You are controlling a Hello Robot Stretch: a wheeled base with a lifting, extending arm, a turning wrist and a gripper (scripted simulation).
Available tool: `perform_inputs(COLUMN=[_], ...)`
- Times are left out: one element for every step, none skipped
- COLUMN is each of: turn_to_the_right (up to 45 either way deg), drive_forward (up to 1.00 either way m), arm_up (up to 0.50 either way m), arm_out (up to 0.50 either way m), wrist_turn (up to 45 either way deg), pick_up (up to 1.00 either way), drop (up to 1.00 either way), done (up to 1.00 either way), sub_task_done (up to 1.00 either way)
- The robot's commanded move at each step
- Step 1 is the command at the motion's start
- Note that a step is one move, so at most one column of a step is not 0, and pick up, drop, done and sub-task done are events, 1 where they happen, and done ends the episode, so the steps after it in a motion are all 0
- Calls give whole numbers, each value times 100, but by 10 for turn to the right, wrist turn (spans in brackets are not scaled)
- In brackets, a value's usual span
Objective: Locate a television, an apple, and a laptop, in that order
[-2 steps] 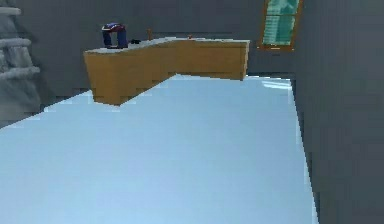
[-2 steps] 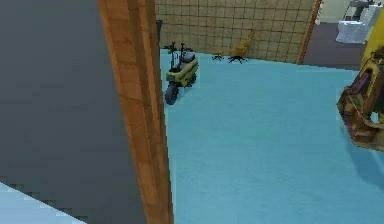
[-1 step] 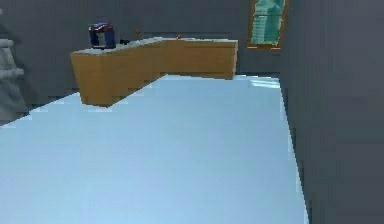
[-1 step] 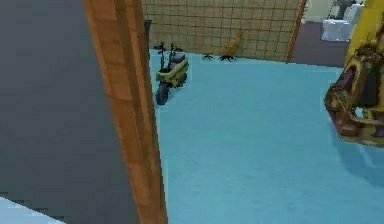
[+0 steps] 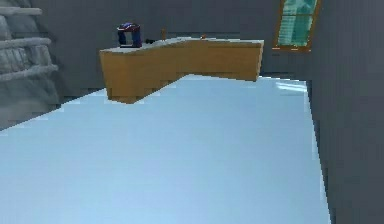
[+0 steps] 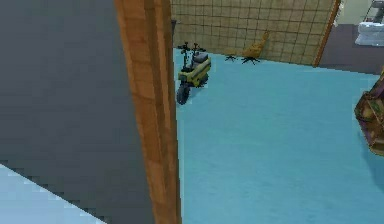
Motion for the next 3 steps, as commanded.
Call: perform_inputs(turn_to_the_right=[0, 60, 0], drive_forward=[5, 0, 100], arm_up=[0, 0, 0], arm_out=[0, 0, 0], wrist_turn=[0, 0, 0], pick_up=[0, 0, 0], drop=[0, 0, 0], done=[0, 0, 0], sub_task_done=[0, 0, 0])
